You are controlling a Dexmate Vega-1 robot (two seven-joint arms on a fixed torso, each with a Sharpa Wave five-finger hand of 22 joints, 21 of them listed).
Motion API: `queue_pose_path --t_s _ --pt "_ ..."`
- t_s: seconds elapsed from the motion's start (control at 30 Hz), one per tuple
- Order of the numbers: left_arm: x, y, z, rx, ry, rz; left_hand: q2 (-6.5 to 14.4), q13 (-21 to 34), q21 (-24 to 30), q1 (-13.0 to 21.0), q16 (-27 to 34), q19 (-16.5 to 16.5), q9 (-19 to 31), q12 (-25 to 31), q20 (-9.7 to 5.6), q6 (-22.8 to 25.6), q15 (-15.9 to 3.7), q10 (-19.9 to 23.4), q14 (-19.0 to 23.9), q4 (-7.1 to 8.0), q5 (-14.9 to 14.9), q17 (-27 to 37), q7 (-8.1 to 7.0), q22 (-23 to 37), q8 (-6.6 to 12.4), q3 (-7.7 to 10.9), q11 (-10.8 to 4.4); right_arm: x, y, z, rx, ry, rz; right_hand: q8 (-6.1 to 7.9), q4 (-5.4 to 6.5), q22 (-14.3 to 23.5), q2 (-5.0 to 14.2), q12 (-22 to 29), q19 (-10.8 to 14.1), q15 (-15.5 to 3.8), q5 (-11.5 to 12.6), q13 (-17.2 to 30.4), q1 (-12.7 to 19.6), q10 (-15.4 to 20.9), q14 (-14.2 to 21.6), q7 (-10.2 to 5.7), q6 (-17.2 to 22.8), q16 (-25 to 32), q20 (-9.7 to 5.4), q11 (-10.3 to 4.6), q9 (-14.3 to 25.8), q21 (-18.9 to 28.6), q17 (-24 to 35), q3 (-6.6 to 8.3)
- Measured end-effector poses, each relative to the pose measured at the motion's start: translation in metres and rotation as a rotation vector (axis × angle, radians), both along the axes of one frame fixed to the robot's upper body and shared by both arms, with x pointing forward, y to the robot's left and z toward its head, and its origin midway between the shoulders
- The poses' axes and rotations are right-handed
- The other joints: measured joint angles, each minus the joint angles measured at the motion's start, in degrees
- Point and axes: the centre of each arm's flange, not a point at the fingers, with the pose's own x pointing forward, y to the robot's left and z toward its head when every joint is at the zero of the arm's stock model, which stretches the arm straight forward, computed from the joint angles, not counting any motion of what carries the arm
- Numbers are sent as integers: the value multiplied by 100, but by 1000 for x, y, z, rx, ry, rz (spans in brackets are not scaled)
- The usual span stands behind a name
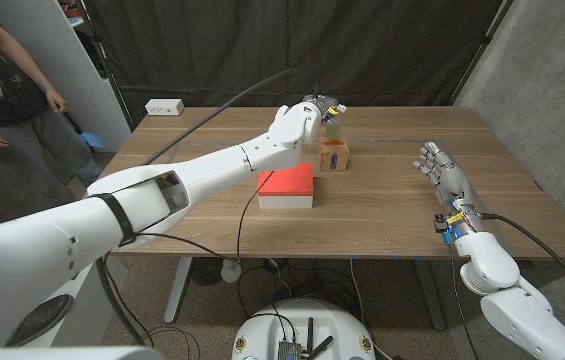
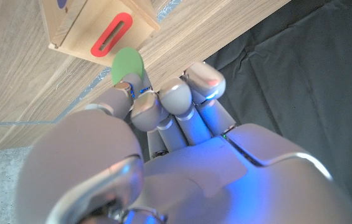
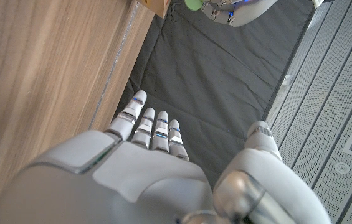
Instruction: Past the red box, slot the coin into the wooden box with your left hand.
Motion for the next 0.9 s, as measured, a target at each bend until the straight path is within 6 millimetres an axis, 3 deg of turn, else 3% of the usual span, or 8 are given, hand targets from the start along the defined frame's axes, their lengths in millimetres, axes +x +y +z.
queue_pose_path --t_s 0.9 --pt "11 1 -13 -18 -16 -22 0 38 0 0 0 0 2 0 0 0 0 -11 0 0 2 16 0 0 0 0 -12 3 -1 1 -4 6 0 0 0 0 0 0 0 0 0 0 0 0 0 -30 30 0 0 0 0 0 0 0"
